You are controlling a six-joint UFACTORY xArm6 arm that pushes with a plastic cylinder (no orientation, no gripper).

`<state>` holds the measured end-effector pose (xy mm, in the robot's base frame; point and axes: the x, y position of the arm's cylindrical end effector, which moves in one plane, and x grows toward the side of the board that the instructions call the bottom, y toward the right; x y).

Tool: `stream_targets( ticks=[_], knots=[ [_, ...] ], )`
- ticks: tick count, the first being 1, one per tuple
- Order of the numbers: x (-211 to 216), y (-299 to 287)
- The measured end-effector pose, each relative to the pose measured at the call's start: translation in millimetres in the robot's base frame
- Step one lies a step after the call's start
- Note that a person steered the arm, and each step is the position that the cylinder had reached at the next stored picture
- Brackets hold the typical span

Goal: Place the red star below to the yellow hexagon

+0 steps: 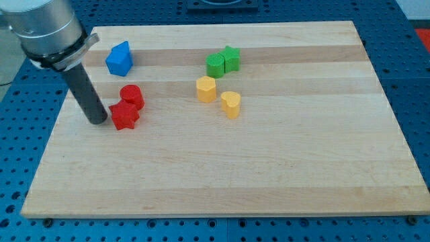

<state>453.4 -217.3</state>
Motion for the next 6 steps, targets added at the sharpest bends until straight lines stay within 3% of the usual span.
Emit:
stream_targets(
  ticks=[3,4,6],
  knots=[
    [0,145],
    [0,146],
    [9,31]
  ],
)
